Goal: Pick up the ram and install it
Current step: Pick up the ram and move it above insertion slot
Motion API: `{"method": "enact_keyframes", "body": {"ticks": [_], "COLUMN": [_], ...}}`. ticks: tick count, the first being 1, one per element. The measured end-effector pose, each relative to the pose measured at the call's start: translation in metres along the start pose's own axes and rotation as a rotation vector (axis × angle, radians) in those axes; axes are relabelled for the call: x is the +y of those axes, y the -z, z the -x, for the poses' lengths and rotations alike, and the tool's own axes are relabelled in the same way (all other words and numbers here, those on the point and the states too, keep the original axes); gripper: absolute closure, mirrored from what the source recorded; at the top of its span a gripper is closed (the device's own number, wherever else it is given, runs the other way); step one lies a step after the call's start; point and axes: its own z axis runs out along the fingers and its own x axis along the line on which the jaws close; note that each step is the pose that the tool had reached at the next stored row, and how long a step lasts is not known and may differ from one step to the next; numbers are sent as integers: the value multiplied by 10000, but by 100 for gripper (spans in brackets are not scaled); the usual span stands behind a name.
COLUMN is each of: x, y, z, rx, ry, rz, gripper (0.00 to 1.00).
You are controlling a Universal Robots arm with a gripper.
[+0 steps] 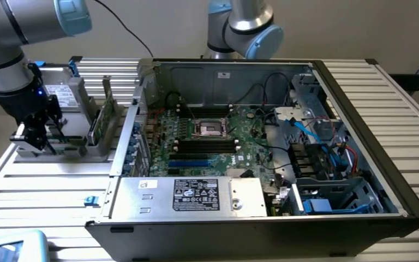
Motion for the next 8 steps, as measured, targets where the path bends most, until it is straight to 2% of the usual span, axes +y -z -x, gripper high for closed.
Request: {"method": "enact_keyframes", "body": {"ticks": [8], "x": [-1], "y": [-68], "z": [0], "rx": [0], "ry": [-8], "rz": [0], "gripper": [46]}}
